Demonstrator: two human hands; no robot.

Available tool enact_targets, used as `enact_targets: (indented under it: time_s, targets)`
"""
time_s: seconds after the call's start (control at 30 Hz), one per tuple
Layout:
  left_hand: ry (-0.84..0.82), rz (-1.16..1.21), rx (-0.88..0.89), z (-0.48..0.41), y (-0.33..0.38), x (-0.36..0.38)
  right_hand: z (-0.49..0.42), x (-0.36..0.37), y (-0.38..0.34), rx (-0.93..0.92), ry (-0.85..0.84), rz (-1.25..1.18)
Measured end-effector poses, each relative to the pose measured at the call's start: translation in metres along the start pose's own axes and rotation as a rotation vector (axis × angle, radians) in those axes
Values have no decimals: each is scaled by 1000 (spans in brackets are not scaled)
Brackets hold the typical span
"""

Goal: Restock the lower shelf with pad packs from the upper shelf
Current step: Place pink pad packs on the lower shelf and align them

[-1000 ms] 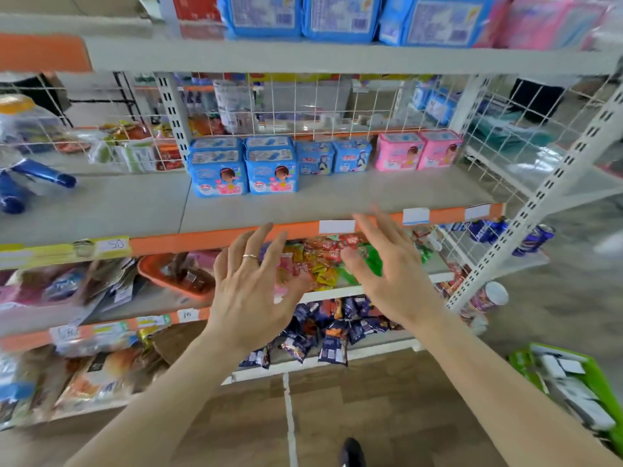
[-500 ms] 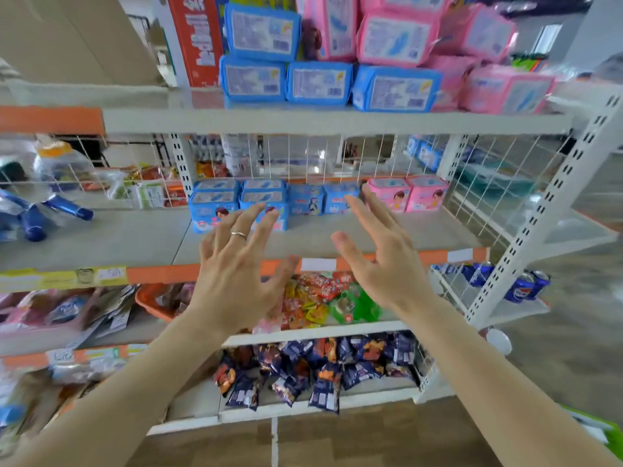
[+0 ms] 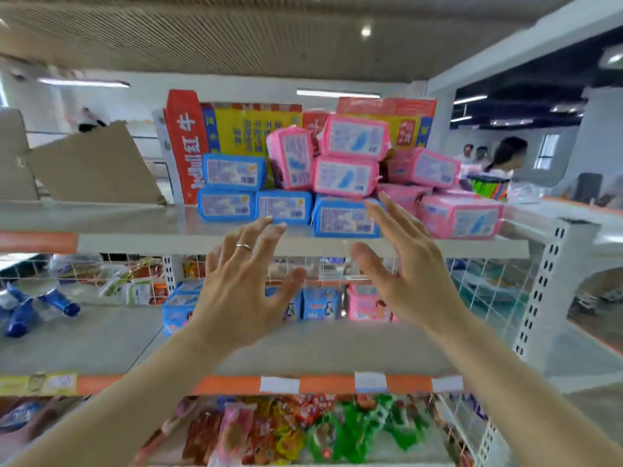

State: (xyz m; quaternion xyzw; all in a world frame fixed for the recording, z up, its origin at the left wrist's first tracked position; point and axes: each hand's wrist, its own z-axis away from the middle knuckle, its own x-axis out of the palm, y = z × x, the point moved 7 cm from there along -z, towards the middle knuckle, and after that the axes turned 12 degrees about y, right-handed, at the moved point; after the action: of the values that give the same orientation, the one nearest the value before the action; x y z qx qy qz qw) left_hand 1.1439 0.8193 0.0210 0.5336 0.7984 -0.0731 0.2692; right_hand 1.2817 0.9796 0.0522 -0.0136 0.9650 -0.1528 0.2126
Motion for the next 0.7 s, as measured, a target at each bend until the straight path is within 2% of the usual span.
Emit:
enact_targets:
  time_s: [0.23, 0.43, 0.7]
  targets:
    - [1, -19, -41, -19, 8, 6, -29, 7, 33, 30, -45, -21]
    - [-3, -47, -30, -55, 0, 19, -61, 19, 46, 43, -19, -34]
    - [8, 109, -12, -137, -6, 65, -121, 38, 74, 61, 19, 73]
